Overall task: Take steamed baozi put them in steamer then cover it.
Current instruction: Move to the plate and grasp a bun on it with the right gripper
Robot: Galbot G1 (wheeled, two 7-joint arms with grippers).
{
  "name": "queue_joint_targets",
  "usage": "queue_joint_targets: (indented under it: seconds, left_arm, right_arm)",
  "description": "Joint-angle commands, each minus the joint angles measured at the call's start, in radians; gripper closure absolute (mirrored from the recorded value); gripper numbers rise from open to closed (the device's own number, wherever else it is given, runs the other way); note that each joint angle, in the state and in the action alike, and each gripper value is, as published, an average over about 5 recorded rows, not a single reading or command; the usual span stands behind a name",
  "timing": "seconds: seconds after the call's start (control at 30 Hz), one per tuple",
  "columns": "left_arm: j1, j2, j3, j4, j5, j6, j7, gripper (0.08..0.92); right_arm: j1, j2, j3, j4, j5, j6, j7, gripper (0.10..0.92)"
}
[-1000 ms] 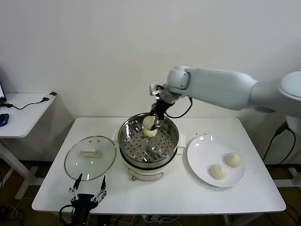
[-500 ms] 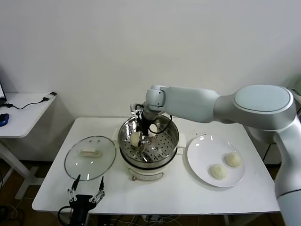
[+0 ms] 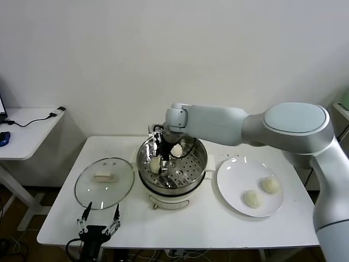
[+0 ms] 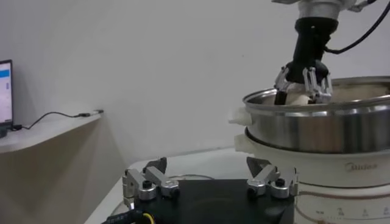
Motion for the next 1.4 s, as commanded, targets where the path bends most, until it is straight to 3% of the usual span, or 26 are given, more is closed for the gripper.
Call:
queue_joint_targets:
  seconds: [0.03,0.43,0.73,1.03,1.4]
  left_arm:
    - [0.002,0.001,0.000,-0.003,-0.002,-0.001,0.000,0.177]
    - [0.015,-0.002,0.011,-0.010,0.014,-0.007,0.001,0.177]
    - [0.017,-0.005,0.008,-0.021,0.026,0.003,0.002,0.177]
    - [0.030,-0.008,-0.002,-0.027,0.031,0.002,0.002,0.177]
    - [0.041,-0.015,-0.014,-0.017,0.032,-0.002,0.001,0.177]
  right_arm:
    - [0.144,-0.161,-0.007,0.143,0.017,0.007,-0.028,0.203]
    - [0.304,-0.690,-0.089,0.459,-0.166,0.069,-0.093,0.203]
    - [0.115,-0.965,-0.016,0.577,-0.402,0.080,-0.090,0.203]
    - [-0.275,-1.018,0.227,0.472,-0.649,0.102,-0.096,0.203]
    - [-0.465,-0.927,0.371,0.344,-0.724,0.112,-0.077,0.203]
